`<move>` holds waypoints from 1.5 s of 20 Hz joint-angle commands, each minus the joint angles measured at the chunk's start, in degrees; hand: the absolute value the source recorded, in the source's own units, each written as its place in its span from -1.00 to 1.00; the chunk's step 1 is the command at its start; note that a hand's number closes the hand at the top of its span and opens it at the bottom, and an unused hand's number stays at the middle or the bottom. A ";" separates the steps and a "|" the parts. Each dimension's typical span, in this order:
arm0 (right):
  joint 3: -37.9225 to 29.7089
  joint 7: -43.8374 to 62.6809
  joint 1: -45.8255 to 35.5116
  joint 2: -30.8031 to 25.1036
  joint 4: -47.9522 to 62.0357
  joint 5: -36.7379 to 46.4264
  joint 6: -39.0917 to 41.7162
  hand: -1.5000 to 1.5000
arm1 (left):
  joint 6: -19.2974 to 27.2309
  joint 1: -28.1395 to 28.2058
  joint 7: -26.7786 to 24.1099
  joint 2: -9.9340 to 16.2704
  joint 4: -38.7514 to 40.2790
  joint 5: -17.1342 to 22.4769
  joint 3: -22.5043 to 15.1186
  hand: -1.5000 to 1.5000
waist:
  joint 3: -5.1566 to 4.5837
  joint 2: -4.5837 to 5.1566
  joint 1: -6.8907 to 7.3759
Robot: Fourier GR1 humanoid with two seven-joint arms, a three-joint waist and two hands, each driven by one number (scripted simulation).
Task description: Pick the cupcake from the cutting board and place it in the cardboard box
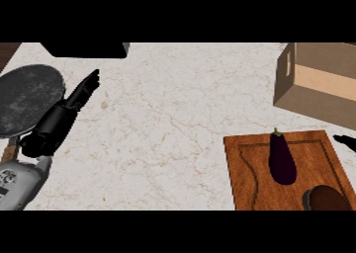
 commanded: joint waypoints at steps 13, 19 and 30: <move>11.82 10.63 -7.84 6.83 6.78 9.69 2.73 -1.00 | -2.06 1.55 0.08 -2.84 0.43 -2.45 3.61 0.00 | 0.03 -0.28 -1.21; 16.13 6.54 -9.54 11.34 16.28 17.35 2.42 -1.00 | -3.37 0.13 2.88 -2.23 -1.12 -3.19 5.15 0.00 | 0.08 -0.15 -0.71; 14.96 4.04 -1.73 16.96 12.59 22.95 2.21 -1.00 | -4.15 5.99 3.80 -5.42 -6.00 -7.36 6.49 0.00 | 0.09 -0.43 -1.58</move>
